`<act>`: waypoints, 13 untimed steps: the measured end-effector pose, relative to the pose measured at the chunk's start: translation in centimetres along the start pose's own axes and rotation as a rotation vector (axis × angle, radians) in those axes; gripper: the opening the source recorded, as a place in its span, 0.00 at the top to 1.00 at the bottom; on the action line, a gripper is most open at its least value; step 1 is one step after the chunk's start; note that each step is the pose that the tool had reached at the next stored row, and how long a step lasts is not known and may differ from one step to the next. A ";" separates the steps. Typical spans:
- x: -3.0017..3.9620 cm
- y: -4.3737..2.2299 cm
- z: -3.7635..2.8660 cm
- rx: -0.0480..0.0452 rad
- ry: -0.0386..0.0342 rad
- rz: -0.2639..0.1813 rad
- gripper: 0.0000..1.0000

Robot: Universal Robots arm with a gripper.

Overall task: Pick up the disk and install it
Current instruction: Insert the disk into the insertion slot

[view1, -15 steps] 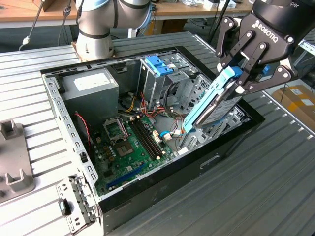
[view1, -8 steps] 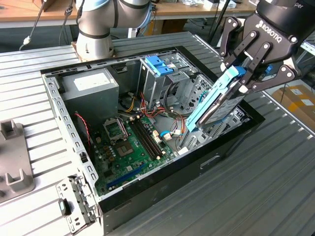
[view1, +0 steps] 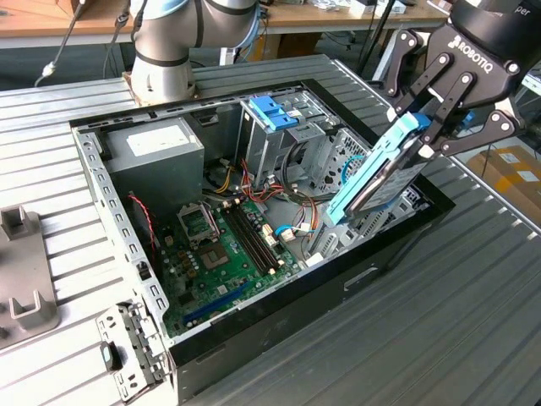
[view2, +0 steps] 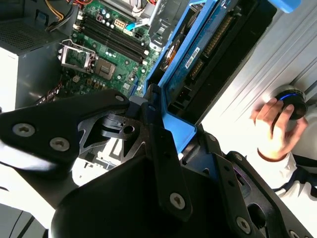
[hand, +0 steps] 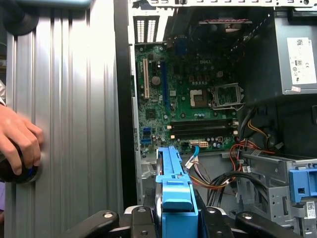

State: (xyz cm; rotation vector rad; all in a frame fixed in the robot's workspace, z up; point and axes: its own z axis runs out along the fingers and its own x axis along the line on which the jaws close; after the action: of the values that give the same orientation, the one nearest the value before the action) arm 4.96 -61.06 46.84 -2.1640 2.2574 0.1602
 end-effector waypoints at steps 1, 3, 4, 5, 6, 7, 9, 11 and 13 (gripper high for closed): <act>-0.01 -0.13 0.00 0.0000 0.0000 0.000 0.63; -0.01 -0.38 0.00 0.0000 0.0001 0.000 0.63; -0.02 -0.54 0.00 0.0000 0.0002 0.000 0.63; -0.04 -0.72 -0.01 0.0000 0.0002 -0.001 0.63; -0.07 -0.91 -0.01 -0.0001 0.0002 -0.001 0.63; -0.13 -1.11 -0.02 -0.0001 0.0001 -0.001 0.63; -0.30 -1.52 -0.02 -0.0002 0.0002 -0.002 0.63; -0.51 -1.79 -0.01 -0.0003 0.0003 -0.004 0.63; -0.71 -1.90 0.02 -0.0006 0.0008 -0.009 0.63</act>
State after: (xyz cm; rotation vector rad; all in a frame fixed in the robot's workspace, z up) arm 6.88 -60.42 46.75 -2.1740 2.2485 0.1599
